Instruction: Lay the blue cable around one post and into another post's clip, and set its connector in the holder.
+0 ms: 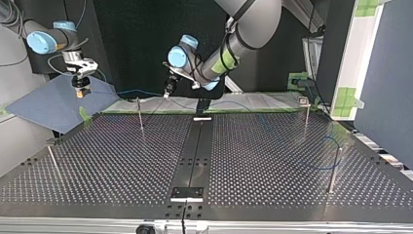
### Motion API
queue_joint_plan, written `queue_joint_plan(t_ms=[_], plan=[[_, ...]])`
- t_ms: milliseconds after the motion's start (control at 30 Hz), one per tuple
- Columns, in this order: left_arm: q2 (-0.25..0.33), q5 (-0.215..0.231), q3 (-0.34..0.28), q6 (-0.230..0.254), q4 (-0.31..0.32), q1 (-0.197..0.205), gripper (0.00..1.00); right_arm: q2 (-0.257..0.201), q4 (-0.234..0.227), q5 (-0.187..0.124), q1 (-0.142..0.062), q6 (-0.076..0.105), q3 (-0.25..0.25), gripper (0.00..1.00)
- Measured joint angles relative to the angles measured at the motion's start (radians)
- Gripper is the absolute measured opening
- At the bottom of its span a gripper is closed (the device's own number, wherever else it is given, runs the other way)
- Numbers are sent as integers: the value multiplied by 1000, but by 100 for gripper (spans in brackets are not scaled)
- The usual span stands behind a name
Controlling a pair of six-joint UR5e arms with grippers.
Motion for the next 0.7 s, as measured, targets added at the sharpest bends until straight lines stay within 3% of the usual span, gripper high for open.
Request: queue_joint_plan(t_ms=[400, 700], plan=[[-4, 5, 15, -15, 8, 22, 1, 10, -2, 15, -1, 1, -9, 0], [-49, 11, 56, -6, -30, 14, 1, 71, 13, 15, -1, -13, -38, 0]])
